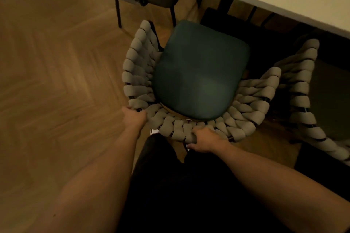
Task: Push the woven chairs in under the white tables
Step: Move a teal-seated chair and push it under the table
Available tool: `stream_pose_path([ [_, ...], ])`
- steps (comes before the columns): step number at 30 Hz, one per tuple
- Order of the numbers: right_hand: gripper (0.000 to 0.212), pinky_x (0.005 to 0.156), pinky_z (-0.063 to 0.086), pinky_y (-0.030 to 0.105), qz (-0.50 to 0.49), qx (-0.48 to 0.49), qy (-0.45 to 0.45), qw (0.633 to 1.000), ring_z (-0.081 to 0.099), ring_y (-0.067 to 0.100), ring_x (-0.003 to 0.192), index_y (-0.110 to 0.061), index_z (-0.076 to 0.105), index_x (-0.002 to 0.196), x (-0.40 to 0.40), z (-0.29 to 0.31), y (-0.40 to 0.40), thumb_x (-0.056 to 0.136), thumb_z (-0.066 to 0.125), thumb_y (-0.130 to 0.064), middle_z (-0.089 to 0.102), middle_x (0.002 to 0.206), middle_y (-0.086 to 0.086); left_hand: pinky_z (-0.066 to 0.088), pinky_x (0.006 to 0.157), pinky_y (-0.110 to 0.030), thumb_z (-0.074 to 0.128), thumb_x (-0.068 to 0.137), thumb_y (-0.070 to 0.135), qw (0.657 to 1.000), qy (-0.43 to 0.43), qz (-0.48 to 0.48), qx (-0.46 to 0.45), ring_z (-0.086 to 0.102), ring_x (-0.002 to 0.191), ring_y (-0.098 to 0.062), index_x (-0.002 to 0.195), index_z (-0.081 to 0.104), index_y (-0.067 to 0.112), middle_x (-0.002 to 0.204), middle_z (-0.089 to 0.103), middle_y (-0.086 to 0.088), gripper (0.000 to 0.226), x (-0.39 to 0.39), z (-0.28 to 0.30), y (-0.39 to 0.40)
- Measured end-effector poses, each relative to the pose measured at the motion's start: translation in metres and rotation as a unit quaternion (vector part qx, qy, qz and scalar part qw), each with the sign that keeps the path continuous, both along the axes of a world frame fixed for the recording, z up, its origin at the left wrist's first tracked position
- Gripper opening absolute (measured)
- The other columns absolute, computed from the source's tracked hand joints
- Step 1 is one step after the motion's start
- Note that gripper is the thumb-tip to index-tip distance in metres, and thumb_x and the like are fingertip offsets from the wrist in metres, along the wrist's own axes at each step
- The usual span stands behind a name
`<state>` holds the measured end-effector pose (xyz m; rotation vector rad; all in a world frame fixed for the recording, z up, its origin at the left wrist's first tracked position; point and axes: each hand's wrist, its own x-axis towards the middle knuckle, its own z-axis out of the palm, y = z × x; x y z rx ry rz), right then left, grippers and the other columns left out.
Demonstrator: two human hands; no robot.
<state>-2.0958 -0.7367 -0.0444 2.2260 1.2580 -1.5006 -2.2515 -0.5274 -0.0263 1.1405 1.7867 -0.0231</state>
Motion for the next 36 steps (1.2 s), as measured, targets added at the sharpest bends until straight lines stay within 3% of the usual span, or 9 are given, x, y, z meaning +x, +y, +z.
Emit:
stream_pose_path([
  [8,0.057,0.096,0.048,0.038,-0.215,-0.035,-0.019,0.976,0.057,0.031,0.119,-0.019,0.057,0.135,-0.021,0.010,0.004,0.097,0.042,-0.060,0.063,0.130,0.013,0.053,0.072,-0.042,0.062,0.086,0.000,0.986,-0.047,0.032,-0.160,0.058,0.080,-0.022,0.117,0.050,0.012,0.106,0.060,-0.009,0.036,0.017,-0.026,0.054],
  [10,0.042,0.093,0.047,0.032,-0.374,0.056,-0.077,0.923,0.059,0.027,0.114,-0.021,0.058,0.132,-0.038,0.011,0.001,0.097,0.054,-0.044,0.066,0.124,0.009,0.051,0.073,-0.044,0.065,0.090,0.007,0.983,-0.049,0.027,-0.176,0.058,0.083,-0.024,0.120,0.051,0.011,0.112,0.061,-0.010,0.033,0.016,-0.034,0.064],
  [12,0.039,0.095,0.043,0.031,-0.576,0.152,-0.196,0.779,0.058,0.026,0.114,-0.016,0.061,0.128,-0.055,0.009,-0.006,0.092,0.066,-0.028,0.064,0.122,0.008,0.051,0.073,-0.045,0.068,0.092,0.015,0.980,-0.046,0.027,-0.192,0.060,0.085,-0.025,0.125,0.052,0.011,0.116,0.062,-0.010,0.037,0.015,-0.042,0.072],
  [15,0.054,0.099,0.045,0.036,-0.829,0.105,-0.276,0.476,0.056,0.031,0.120,-0.011,0.055,0.131,-0.068,0.008,-0.010,0.084,0.076,-0.026,0.059,0.128,0.013,0.054,0.070,-0.047,0.073,0.090,0.019,0.974,-0.051,0.042,-0.217,0.063,0.090,-0.030,0.126,0.054,0.012,0.115,0.063,-0.010,0.042,0.015,-0.048,0.079],
  [17,0.067,0.099,0.048,0.040,-0.939,0.013,-0.161,0.304,0.057,0.031,0.119,-0.016,0.049,0.136,-0.073,0.001,-0.006,0.082,0.077,-0.043,0.058,0.132,0.011,0.057,0.067,-0.047,0.075,0.087,0.022,0.969,-0.056,0.059,-0.233,0.067,0.095,-0.034,0.127,0.056,0.014,0.116,0.067,-0.010,0.045,0.016,-0.053,0.084],
  [19,0.058,0.090,0.053,0.048,-0.975,0.031,0.045,0.215,0.061,0.031,0.112,-0.018,0.054,0.130,-0.075,-0.008,0.002,0.086,0.071,-0.052,0.063,0.125,0.009,0.059,0.067,-0.050,0.077,0.085,0.023,0.964,-0.062,0.074,-0.247,0.070,0.097,-0.035,0.127,0.058,0.016,0.114,0.071,-0.012,0.046,0.016,-0.059,0.089],
  [22,0.048,0.085,0.056,0.051,-0.959,0.095,0.188,0.187,0.067,0.035,0.108,-0.015,0.064,0.129,-0.066,-0.021,0.014,0.090,0.068,-0.044,0.071,0.119,0.014,0.058,0.074,-0.059,0.077,0.080,0.020,0.960,-0.061,0.081,-0.261,0.071,0.097,-0.038,0.128,0.060,0.016,0.112,0.073,-0.014,0.051,0.015,-0.068,0.093],
  [31,0.051,0.100,0.047,0.063,-0.957,0.067,0.233,0.162,0.067,0.041,0.109,-0.012,0.069,0.118,-0.045,-0.036,-0.002,0.086,0.071,-0.051,0.073,0.113,0.020,0.054,0.090,-0.060,0.067,0.091,0.018,0.950,-0.101,0.126,-0.269,0.070,0.103,-0.039,0.126,0.065,0.016,0.115,0.073,-0.014,0.035,0.021,-0.062,0.091],
  [36,0.031,0.101,0.048,0.061,-0.960,0.045,0.203,0.189,0.064,0.039,0.114,-0.012,0.065,0.124,-0.039,-0.040,-0.001,0.096,0.063,-0.025,0.070,0.119,0.020,0.056,0.087,-0.056,0.062,0.095,0.007,0.952,-0.115,0.138,-0.248,0.069,0.102,-0.036,0.124,0.065,0.014,0.114,0.072,-0.014,0.030,0.020,-0.064,0.087],
])
